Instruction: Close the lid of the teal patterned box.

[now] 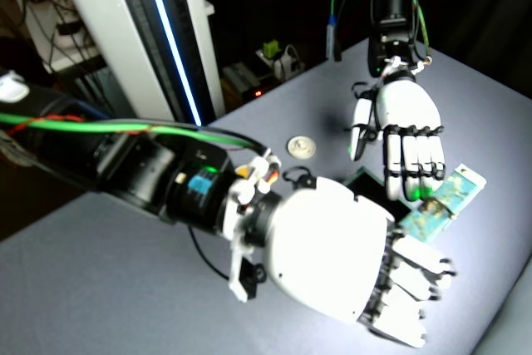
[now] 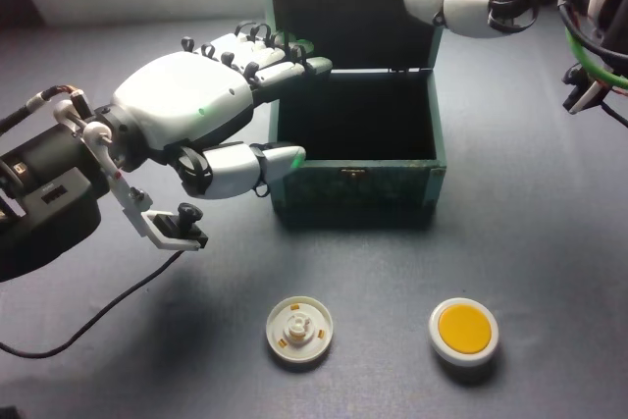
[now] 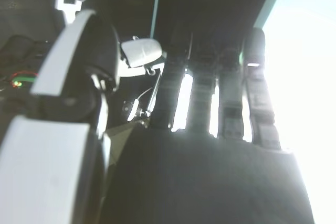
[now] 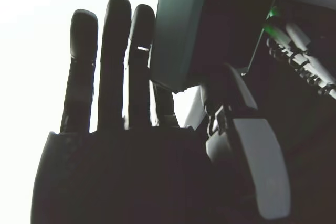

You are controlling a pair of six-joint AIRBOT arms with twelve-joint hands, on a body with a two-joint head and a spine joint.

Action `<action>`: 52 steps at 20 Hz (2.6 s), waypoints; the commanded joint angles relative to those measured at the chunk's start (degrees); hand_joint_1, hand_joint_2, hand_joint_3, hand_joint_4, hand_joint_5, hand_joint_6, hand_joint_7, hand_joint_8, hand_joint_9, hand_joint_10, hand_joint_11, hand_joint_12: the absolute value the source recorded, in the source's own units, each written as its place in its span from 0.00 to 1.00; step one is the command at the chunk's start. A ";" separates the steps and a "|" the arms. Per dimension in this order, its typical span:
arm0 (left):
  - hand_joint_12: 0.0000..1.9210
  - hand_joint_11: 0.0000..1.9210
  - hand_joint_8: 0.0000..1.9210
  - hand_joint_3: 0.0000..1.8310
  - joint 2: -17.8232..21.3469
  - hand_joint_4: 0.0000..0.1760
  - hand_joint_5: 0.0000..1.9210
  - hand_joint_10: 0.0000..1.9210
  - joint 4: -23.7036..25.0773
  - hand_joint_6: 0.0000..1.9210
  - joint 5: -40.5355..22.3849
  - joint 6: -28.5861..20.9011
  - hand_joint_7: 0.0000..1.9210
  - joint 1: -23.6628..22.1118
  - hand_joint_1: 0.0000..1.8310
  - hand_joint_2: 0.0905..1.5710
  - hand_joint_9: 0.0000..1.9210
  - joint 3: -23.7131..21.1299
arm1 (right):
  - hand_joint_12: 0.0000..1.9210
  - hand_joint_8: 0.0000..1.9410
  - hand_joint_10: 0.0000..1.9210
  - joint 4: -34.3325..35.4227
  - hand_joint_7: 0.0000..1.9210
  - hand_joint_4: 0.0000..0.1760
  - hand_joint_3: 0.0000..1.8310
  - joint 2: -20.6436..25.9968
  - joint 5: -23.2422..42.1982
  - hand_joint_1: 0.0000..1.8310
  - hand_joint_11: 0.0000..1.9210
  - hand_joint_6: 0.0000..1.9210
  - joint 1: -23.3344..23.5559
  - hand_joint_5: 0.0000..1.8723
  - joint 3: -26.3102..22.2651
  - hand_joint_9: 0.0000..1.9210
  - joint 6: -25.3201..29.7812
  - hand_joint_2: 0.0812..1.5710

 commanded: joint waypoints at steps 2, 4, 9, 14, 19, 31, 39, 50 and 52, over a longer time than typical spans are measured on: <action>0.36 0.00 0.00 0.00 -0.09 0.00 0.10 0.01 -1.55 0.01 -7.30 -0.31 0.08 0.25 0.20 0.90 0.07 0.05 | 0.94 0.36 0.71 -0.93 0.25 0.00 0.00 0.13 6.18 0.10 0.27 0.26 0.41 0.13 -0.93 0.32 0.30 0.92; 0.35 0.00 0.00 0.00 -0.03 0.00 0.09 0.01 -2.09 0.00 -7.59 -0.33 0.08 0.90 0.18 0.90 0.06 -0.17 | 0.99 0.35 0.76 -1.25 0.27 0.00 0.00 0.98 6.76 0.09 0.24 0.21 -0.06 0.14 -2.00 0.34 0.30 0.92; 0.24 0.00 0.00 0.00 1.12 0.03 0.05 0.00 -3.18 0.00 -10.71 -0.42 0.03 3.15 0.14 0.89 0.03 -2.01 | 1.00 0.47 0.82 -2.66 0.28 0.00 0.00 3.50 8.40 0.11 0.31 0.40 -0.91 0.10 -4.97 0.38 0.30 0.93; 0.22 0.00 0.00 0.00 3.57 0.18 0.02 0.00 -4.19 0.00 -16.13 -0.42 0.00 6.51 0.11 0.90 0.00 -5.31 | 1.00 0.49 0.76 -3.81 0.30 0.00 0.00 7.02 11.15 0.08 0.16 0.28 -2.73 0.14 -8.98 0.30 0.30 0.91; 0.33 0.00 0.00 0.00 3.92 0.31 0.02 0.01 -4.89 0.00 -17.70 -0.42 0.02 7.74 0.10 0.90 0.02 -6.11 | 1.00 0.54 0.76 -3.82 0.22 0.00 0.00 8.27 12.60 0.09 0.13 0.49 -4.38 0.13 -10.54 0.19 0.43 0.91; 0.40 0.00 0.00 0.00 4.42 0.31 0.04 0.01 -5.20 0.00 -18.83 -0.42 0.03 8.84 0.10 0.90 0.03 -7.04 | 0.97 0.24 0.59 -9.18 0.18 0.00 0.00 11.03 16.88 0.08 0.00 0.31 -6.57 0.14 -15.01 0.04 4.00 0.92; 0.43 0.00 0.00 0.00 4.74 0.27 0.04 0.00 -6.44 0.00 -19.81 -0.45 0.02 10.76 0.12 0.91 0.02 -7.92 | 0.89 0.12 0.48 -9.79 0.15 0.00 0.00 11.56 18.67 0.04 0.00 0.23 -9.56 0.13 -15.95 0.00 7.10 0.93; 0.75 0.00 0.03 0.00 8.04 0.12 0.17 0.08 -6.93 0.04 -21.65 -0.59 0.21 15.78 0.08 0.90 0.18 -11.63 | 1.00 0.46 0.75 -9.79 0.12 0.00 0.00 12.70 20.06 0.00 0.05 0.44 -12.98 0.07 -17.62 0.05 8.85 0.94; 0.86 0.00 0.03 0.00 9.38 0.00 0.21 0.15 -6.73 0.04 -23.55 -0.50 0.27 16.52 0.06 0.91 0.24 -12.74 | 1.00 0.52 0.80 -9.79 0.16 0.00 0.00 13.37 20.79 0.00 0.12 0.45 -13.49 0.09 -18.15 0.12 8.97 0.93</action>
